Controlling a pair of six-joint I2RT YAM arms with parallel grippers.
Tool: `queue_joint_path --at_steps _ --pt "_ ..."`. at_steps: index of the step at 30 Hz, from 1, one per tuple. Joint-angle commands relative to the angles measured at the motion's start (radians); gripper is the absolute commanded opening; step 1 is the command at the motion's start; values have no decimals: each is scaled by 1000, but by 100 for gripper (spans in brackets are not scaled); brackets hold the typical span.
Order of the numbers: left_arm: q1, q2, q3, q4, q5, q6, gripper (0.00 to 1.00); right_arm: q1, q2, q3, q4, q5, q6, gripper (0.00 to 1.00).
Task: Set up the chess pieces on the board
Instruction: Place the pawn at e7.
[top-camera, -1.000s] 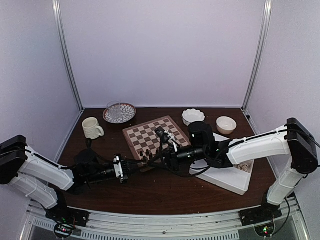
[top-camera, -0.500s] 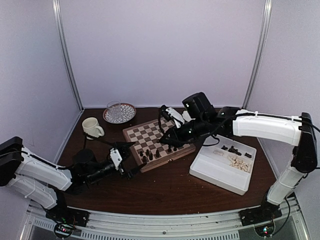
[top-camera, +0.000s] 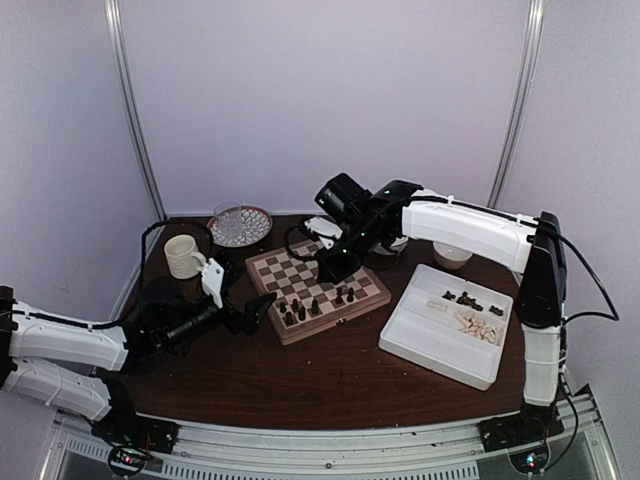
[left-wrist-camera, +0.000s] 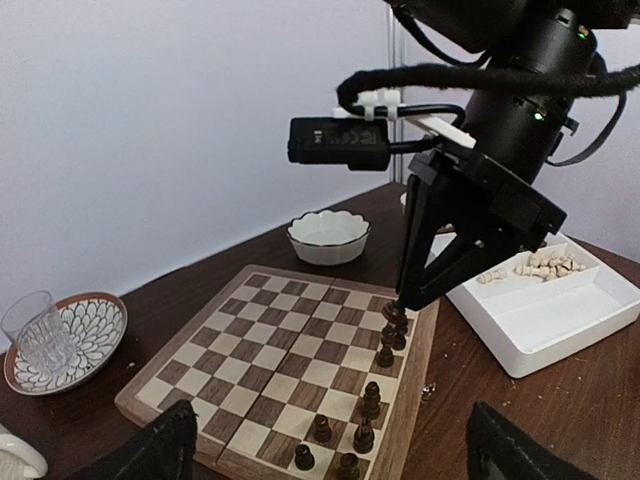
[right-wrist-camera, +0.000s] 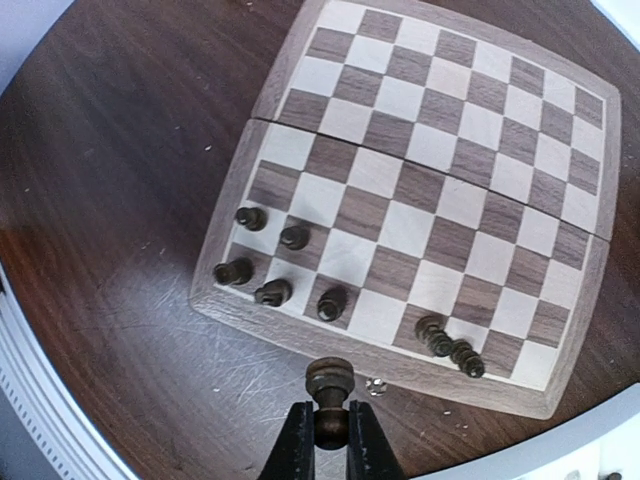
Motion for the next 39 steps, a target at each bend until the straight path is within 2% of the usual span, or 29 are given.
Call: queue_joint_path --at_steps 1,5,14,23,39 --pt "28 -40 105 -223 -34 -159 95 2 59 130 -138 217 39 0" --pt "42 -34 132 -293 -24 -201 95 2 115 223 -204 237 1 0" --pt "74 -4 173 -382 2 -268 95 -16 265 423 -331 162 -44 0" --pt "90 26 198 -425 -2 -294 94 -41 341 495 -328 91 -90 0" --pt "94 73 213 -441 -14 -329 93 -44 434 527 -277 79 -218 0"
